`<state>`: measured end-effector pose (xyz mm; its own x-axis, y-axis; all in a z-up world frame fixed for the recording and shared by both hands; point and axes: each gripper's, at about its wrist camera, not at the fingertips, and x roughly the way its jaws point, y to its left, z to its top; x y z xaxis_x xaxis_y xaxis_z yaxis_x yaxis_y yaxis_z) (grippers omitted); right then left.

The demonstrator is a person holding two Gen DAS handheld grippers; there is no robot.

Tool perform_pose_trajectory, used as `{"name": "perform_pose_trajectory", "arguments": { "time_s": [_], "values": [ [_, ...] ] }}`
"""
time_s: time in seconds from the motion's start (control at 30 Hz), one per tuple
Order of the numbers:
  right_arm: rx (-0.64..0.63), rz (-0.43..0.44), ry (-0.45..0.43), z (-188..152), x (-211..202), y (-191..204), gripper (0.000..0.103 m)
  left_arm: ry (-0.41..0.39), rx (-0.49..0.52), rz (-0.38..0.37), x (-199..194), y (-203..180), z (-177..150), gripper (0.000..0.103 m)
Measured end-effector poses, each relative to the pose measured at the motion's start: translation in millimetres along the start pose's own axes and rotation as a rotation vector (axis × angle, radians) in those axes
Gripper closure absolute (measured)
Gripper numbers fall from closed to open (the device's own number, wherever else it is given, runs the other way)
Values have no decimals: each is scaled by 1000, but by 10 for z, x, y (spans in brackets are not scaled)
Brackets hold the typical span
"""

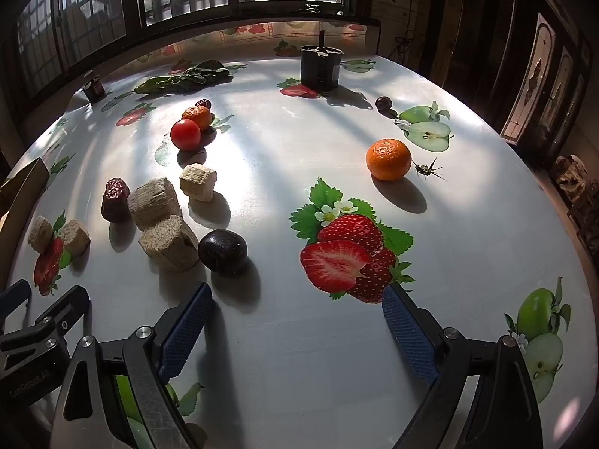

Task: Organize fruits
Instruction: 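Move left gripper to a bread cube while right gripper approaches an orange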

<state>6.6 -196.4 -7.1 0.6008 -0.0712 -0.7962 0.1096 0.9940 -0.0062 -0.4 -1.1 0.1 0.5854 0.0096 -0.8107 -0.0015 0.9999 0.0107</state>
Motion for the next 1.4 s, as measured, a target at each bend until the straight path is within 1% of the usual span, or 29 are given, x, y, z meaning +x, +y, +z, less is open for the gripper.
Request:
{"name": "perform_pose_trajectory", "arguments": {
  "time_s": [0.17,0.2,0.3,0.37,0.6,0.7,0.77,0.8,0.87,0.9,0.97,1.0,1.07,1.2,1.27,1.3,1.37,1.4],
  "values": [
    [-1,-1,0,1,0,0,9,0,6,-8,2,-37,7,0],
    [-1,-1,0,1,0,0,9,-5,-8,-5,-5,6,-7,0],
    [0,0,0,0,3,-3,9,31,13,-19,5,4,18,0],
    [0,0,0,1,2,-3,9,42,32,-29,0,2,15,0],
    [-1,-1,0,3,1,-1,9,48,48,-47,9,9,10,0],
    [-1,-1,0,-2,-7,1,9,53,36,-46,-25,45,15,1],
    [0,3,1,-5,-15,1,8,15,24,-61,-169,115,16,4],
    [1,8,2,-7,-18,-1,8,-19,13,-60,-279,164,22,4],
    [0,10,2,-10,-25,2,7,-113,-19,-50,-579,311,54,4],
    [1,11,2,-5,-16,-5,7,-162,-36,-36,-737,398,61,4],
    [-1,15,9,13,6,-20,7,-246,-56,21,-1020,567,64,4],
    [-6,21,16,16,8,-30,7,-278,-60,42,-1142,653,61,4],
    [-19,32,39,30,10,-27,7,-322,-73,49,-1331,815,22,4],
    [-11,11,63,20,-9,-25,7,-374,-104,81,-1525,1049,-100,4],
    [0,4,80,27,-38,-60,8,-385,-107,69,-1558,1107,-152,4],
    [24,12,60,21,-113,-111,10,-386,-107,67,-1572,1120,-181,4],
    [76,67,-26,-17,-417,-229,9,-376,-102,52,-1558,1129,-203,4],
    [85,98,-51,-44,-572,-265,9,-366,-99,35,-1542,1129,-205,4]
  ]
}}
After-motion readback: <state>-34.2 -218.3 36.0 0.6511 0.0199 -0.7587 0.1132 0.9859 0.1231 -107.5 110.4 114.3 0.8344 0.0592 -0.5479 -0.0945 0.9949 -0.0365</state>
